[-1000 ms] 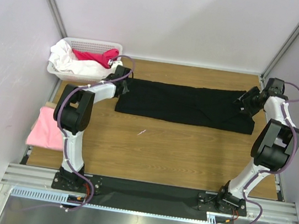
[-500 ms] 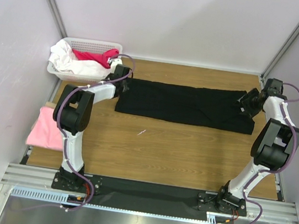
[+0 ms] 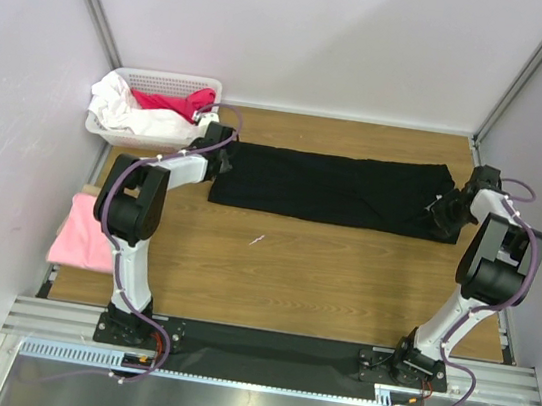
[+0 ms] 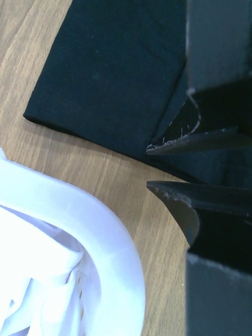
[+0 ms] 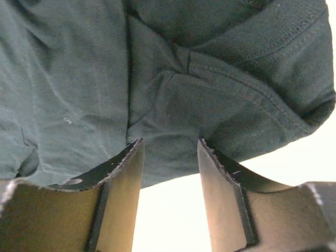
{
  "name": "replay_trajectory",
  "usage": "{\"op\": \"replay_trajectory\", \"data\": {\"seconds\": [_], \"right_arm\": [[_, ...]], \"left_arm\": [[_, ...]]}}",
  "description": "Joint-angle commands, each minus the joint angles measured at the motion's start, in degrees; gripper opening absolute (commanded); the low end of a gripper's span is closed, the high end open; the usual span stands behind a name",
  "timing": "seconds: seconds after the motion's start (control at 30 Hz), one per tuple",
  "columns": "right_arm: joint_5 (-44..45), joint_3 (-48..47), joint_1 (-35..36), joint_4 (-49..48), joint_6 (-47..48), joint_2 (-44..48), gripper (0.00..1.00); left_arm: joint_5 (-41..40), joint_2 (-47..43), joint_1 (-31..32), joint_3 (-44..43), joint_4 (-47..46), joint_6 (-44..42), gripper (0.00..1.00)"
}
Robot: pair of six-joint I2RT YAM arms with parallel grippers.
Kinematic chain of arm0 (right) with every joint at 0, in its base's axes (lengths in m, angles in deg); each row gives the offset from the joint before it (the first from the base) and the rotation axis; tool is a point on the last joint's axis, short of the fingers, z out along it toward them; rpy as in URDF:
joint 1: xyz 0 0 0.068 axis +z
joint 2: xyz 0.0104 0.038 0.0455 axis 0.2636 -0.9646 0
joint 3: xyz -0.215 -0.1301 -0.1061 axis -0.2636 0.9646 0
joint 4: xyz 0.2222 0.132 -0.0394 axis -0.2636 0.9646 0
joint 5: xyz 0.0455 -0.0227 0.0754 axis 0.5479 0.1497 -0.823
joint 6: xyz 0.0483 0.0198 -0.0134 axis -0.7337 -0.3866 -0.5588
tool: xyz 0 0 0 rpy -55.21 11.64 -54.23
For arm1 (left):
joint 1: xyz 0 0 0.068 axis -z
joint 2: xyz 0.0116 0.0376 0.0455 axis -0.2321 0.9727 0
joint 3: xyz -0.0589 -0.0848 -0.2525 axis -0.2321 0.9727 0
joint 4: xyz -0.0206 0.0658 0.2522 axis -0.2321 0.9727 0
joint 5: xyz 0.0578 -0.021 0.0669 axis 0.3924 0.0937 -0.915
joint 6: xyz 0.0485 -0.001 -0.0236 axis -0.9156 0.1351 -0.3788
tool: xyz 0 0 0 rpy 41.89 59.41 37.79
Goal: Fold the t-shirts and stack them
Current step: Fold the tshirt
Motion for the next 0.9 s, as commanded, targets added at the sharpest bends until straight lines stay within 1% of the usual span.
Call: {"op": "replay_trajectory", "data": {"seconds": [0.0, 0.37, 0.6, 0.8, 0.87], "right_arm": [[1.2, 0.7, 0.0, -3.3, -0.9, -1.0, 0.50], [3.0, 2.3, 0.0, -5.1, -0.7, -2.9, 0.45], [3.3, 2.2, 0.0, -5.3, -0.9, -3.4, 0.45], [3.6, 2.0, 0.0, -5.3, -1.0, -3.3, 0.44], [3.6, 2.0, 0.0, -5.3, -1.0, -3.3, 0.44]], "left_arm": [[0.9, -1.7, -0.7, -0.1, -0.9, 1.4, 0.31], [3.1, -1.1, -0.7, 0.1, -1.6, 1.5, 0.33], [3.5, -0.5, -0.6, -0.1, -1.7, 1.4, 0.31], [4.0, -0.1, -0.6, 0.1, -1.5, 1.8, 0.27], [3.9, 0.2, -0.6, -0.3, -1.3, 1.9, 0.24]]}}
